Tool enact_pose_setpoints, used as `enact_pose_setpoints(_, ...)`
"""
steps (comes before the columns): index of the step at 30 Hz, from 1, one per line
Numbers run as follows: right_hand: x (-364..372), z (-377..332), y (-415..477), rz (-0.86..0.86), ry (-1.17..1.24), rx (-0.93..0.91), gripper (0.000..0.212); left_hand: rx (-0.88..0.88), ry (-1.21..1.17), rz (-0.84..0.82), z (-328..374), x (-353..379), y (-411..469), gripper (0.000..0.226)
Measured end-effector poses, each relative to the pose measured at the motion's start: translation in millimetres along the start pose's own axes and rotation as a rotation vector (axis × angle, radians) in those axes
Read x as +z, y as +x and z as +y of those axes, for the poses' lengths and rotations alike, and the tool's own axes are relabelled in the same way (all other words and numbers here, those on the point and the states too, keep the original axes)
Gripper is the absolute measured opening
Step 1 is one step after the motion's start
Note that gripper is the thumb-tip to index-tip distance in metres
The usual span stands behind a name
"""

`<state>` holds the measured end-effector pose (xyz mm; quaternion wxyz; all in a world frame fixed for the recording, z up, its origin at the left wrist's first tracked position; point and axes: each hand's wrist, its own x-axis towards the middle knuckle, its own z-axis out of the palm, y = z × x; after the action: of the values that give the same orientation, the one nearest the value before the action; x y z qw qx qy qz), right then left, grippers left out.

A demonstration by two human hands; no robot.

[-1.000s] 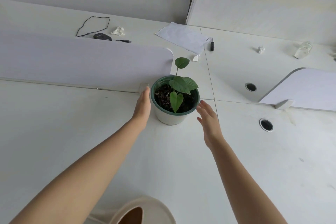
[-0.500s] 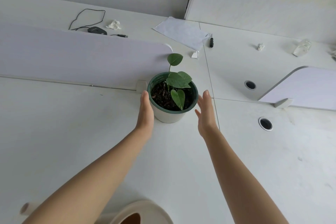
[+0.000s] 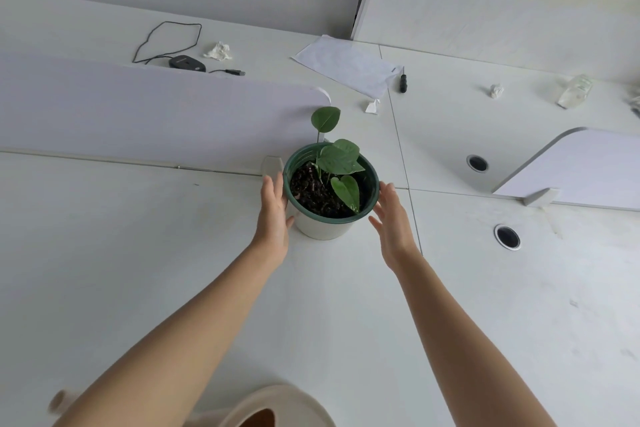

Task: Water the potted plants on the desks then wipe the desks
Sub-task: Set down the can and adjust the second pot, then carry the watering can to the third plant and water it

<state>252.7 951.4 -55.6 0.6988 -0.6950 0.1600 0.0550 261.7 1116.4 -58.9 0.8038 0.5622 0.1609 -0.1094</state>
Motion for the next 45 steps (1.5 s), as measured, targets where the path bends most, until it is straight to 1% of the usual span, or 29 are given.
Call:
enact_pose_setpoints(3, 5, 5, -3, 0.079, 0.016, 0.017, 0.058, 0.0, -0.047, 0.01, 2, -1, -2, 0.057)
enact_pose_setpoints(5, 10, 10, -11, 0.129, 0.065, 0.017, 0.055, 0.001, -0.05, 0.039, 6, -3, 3, 0.058)
enact_pose_setpoints(9, 15, 11, -19, 0.076, 0.091, -0.004, 0.048, -0.03, -0.055, 0.011, 12, 1, 9, 0.058)
enact_pose_setpoints(14, 4, -6, -9, 0.004, 0.018, 0.017, 0.049, 0.015, 0.036, 0.012, 4, 9, -5, 0.053)
enact_pose_setpoints(16, 4, -9, -14, 0.015, 0.0, 0.033, 0.05, 0.003, 0.081, 0.032, 5, 4, -7, 0.055)
enact_pose_setpoints(19, -1, -2, -36, 0.099, 0.016, 0.084, 0.057, -0.001, 0.136, 0.113, 14, -11, -16, 0.055)
enact_pose_setpoints(23, -11, 13, -85, 0.074, 0.019, 0.095, 0.054, 0.019, 0.115, 0.164, 31, -40, -54, 0.051)
enact_pose_setpoints(29, -32, 22, -152, 0.117, -0.038, 0.118, 0.044, 0.084, 0.133, 0.131, 38, -86, -130, 0.033)
enact_pose_setpoints(33, -42, 22, -190, 0.113, -0.13, 0.109, 0.026, 0.155, 0.077, 0.107, 38, -107, -174, 0.034)
enact_pose_setpoints(36, -42, 24, -218, 0.085, -0.206, 0.089, 0.023, 0.223, 0.013, 0.131, 33, -122, -209, 0.035)
enact_pose_setpoints(38, -38, 29, -237, 0.054, -0.255, 0.09, 0.021, 0.259, -0.04, 0.197, 22, -130, -229, 0.035)
enact_pose_setpoints(39, -35, 33, -246, 0.034, -0.276, 0.093, 0.02, 0.28, -0.092, 0.27, 15, -132, -237, 0.032)
enact_pose_setpoints(42, -21, 50, -271, -0.032, -0.335, 0.097, 0.019, 0.312, -0.36, 0.599, -7, -141, -251, 0.023)
enact_pose_setpoints(43, -15, 57, -278, -0.05, -0.354, 0.092, 0.019, 0.302, -0.406, 0.68, -12, -143, -253, 0.02)
enact_pose_setpoints(45, -5, 70, -290, -0.056, -0.365, 0.076, 0.017, 0.255, -0.406, 0.781, -24, -145, -253, 0.015)
